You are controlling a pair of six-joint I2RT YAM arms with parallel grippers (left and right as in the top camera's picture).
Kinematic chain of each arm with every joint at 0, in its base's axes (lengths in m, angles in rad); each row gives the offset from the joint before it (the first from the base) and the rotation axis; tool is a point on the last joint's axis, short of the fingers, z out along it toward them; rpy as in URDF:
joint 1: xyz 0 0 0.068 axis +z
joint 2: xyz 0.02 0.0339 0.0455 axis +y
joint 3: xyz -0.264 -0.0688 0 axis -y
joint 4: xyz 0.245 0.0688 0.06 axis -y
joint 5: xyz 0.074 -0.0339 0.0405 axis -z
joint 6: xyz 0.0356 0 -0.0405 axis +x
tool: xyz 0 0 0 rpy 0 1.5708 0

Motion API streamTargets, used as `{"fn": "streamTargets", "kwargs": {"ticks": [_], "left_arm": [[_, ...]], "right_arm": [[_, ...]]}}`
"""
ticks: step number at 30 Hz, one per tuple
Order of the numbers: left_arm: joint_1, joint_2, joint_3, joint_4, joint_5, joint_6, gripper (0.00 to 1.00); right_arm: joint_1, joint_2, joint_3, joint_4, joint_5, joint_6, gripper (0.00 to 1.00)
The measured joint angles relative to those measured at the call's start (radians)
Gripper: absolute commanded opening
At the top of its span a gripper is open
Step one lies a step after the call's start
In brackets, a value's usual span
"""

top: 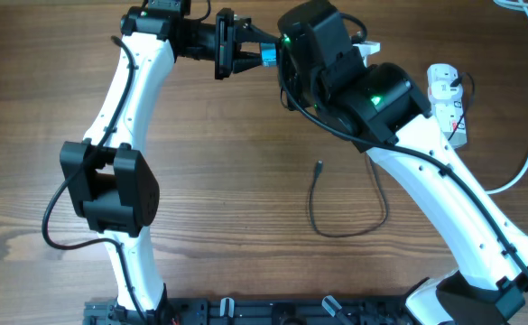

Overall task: Plug charger to phone and switch on socket
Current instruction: 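Move the right gripper down over the black USB-C cable plug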

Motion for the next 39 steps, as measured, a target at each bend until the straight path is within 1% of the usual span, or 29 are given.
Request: {"fn": "streamTargets", "kwargs": {"ticks": [2,5,6,7,8,9,13,15,16,18,19,21,22,23,24,26,27,28,29,31,32,33,35,36,37,39], "left_arm": [[0.000,0.000,0.000,0.000,0.000,-0.003,0.17],[0.000,0.000,0.000,0.000,0.000,-0.003,0.15],[0.000,0.000,0.000,0.000,0.000,-0.003,0.14],[0.000,0.000,0.000,0.000,0.000,-0.003,0.11],[0.000,0.000,0.000,0.000,0.000,-0.003,0.07],[0.000,0.000,0.000,0.000,-0.001,-0.003,0.04],[0.000,0.000,0.000,0.000,-0.005,-0.007,0.04],[0.000,0.000,0.000,0.000,-0.009,-0.007,0.04],[0.000,0.000,0.000,0.000,-0.010,-0.007,0.04],[0.002,0.000,0.000,0.034,-0.012,-0.007,0.04],[0.004,0.000,0.000,0.061,-0.013,-0.007,0.04],[0.014,0.000,0.000,0.110,-0.039,-0.001,0.04],[0.020,0.000,0.000,0.114,-0.052,0.008,0.04],[0.029,0.000,0.000,0.114,-0.090,0.032,0.04],[0.043,0.000,0.000,0.114,-0.137,0.063,0.04],[0.065,0.000,0.000,0.116,-0.220,0.128,0.04],[0.076,0.000,0.000,0.115,-0.267,0.160,0.04],[0.082,0.000,0.000,0.115,-0.316,0.187,0.04],[0.089,0.000,0.000,0.109,-0.383,0.219,0.04],[0.094,0.000,0.002,0.029,-0.606,0.278,0.04],[0.094,0.000,0.002,0.011,-0.656,0.286,0.04],[0.093,0.000,0.002,-0.018,-0.754,0.303,0.04],[0.090,0.000,0.002,-0.039,-0.899,0.345,0.04],[0.090,0.000,0.002,-0.040,-0.945,0.374,0.04],[0.088,0.000,0.002,-0.039,-0.991,0.434,0.04],[0.084,0.000,0.002,-0.040,-1.025,0.505,0.04]], "right_arm": [[0.000,0.000,0.000,0.000,0.000,0.000,0.04],[0.000,0.000,0.000,0.001,0.000,0.003,0.04],[0.000,0.000,0.000,0.001,0.000,0.004,0.09],[0.000,0.000,0.000,0.002,0.000,0.004,0.17],[-0.001,0.000,0.000,0.001,0.000,0.008,0.24],[-0.001,0.000,0.000,0.001,-0.001,0.009,0.27],[-0.001,0.000,0.000,0.002,0.000,-0.021,0.41],[-0.001,0.000,0.000,0.002,0.013,-0.033,0.55],[-0.003,0.000,0.000,0.003,0.025,-0.048,0.60],[-0.013,0.000,0.000,0.005,0.038,-0.109,0.61],[-0.025,-0.002,0.000,0.005,0.043,-0.156,0.63],[-0.070,-0.013,0.000,0.005,0.050,-0.275,0.71],[-0.093,-0.021,0.000,0.002,0.050,-0.340,0.77],[-0.133,-0.036,0.000,-0.008,0.050,-0.443,0.92],[-0.172,-0.050,0.000,-0.022,0.050,-0.525,1.00],[-0.255,-0.066,0.006,-0.107,0.034,-0.710,1.00],[-0.291,-0.066,0.009,-0.153,0.027,-0.774,1.00],[-0.333,-0.066,0.010,-0.236,0.016,-0.852,1.00],[-0.364,-0.066,0.010,-0.286,0.008,-0.899,1.00],[-0.380,-0.060,0.007,-0.362,-0.005,-0.994,1.00],[-0.380,-0.053,-0.003,-0.361,-0.018,-1.033,1.00],[-0.380,-0.044,-0.021,-0.360,-0.034,-1.073,1.00],[-0.380,0.002,-0.092,-0.346,-0.093,-1.146,0.99],[-0.380,0.028,-0.131,-0.332,-0.124,-1.167,0.99],[-0.380,0.073,-0.185,-0.321,-0.161,-1.192,1.00],[-0.380,0.110,-0.239,-0.301,-0.220,-1.244,0.96]]}}
